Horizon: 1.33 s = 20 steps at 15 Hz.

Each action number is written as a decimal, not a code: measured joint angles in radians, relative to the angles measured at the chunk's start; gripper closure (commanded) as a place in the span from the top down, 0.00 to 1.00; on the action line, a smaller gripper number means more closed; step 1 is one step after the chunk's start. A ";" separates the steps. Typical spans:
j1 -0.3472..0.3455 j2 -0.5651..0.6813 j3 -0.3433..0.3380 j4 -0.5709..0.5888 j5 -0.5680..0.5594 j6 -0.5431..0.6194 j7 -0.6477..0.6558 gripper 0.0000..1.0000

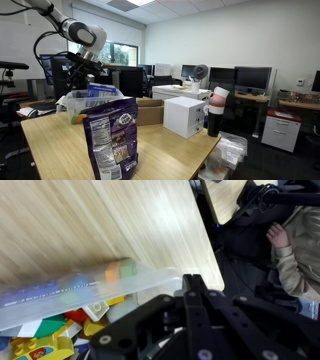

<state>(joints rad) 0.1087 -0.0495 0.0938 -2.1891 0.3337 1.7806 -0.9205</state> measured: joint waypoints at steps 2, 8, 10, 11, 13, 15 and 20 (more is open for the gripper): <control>0.008 -0.059 0.003 -0.081 0.029 0.125 0.006 0.03; 0.049 -0.116 0.015 -0.221 0.048 0.384 0.046 0.03; 0.069 -0.121 0.021 -0.253 0.052 0.452 0.064 0.03; 0.075 -0.121 0.023 -0.261 0.052 0.473 0.070 0.03; 0.092 -0.121 0.026 -0.282 0.052 0.514 0.085 0.03; 0.099 -0.121 0.029 -0.291 0.048 0.512 0.091 0.03; 0.092 -0.121 0.015 -0.281 -0.090 0.411 0.160 0.03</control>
<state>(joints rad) 0.2003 -0.1705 0.1084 -2.4698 0.2435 2.1912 -0.7605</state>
